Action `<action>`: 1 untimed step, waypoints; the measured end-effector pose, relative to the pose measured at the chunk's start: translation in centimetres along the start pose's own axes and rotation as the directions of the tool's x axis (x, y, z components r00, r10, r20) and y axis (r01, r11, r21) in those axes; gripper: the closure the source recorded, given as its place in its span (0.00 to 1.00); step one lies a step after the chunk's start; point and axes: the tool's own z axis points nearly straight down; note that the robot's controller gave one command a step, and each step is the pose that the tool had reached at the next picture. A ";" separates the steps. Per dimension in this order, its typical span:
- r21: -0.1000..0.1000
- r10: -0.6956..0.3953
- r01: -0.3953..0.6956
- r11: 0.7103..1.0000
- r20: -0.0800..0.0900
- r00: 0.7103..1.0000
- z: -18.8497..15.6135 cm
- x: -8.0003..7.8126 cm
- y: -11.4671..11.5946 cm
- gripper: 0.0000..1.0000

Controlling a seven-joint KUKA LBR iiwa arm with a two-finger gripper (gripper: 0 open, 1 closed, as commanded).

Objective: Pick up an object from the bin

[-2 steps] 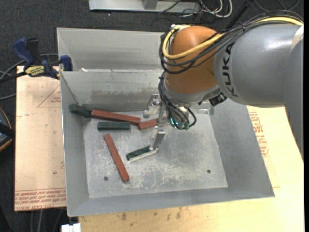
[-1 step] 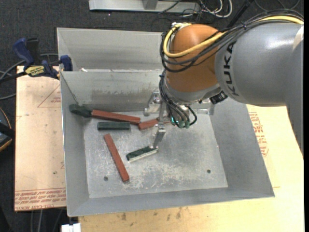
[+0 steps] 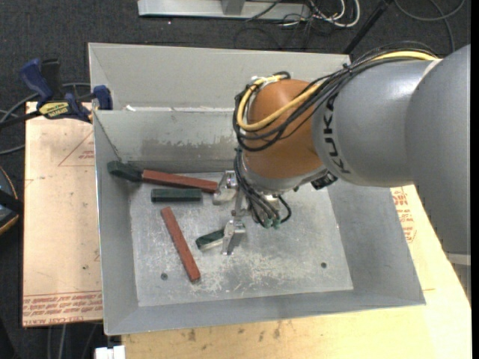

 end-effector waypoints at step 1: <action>-0.002 -0.218 0.218 0.976 0.014 0.976 5.9 0.0 -1.3 1.00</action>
Offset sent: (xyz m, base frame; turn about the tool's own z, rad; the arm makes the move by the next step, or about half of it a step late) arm 0.0000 0.0000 0.0000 0.0000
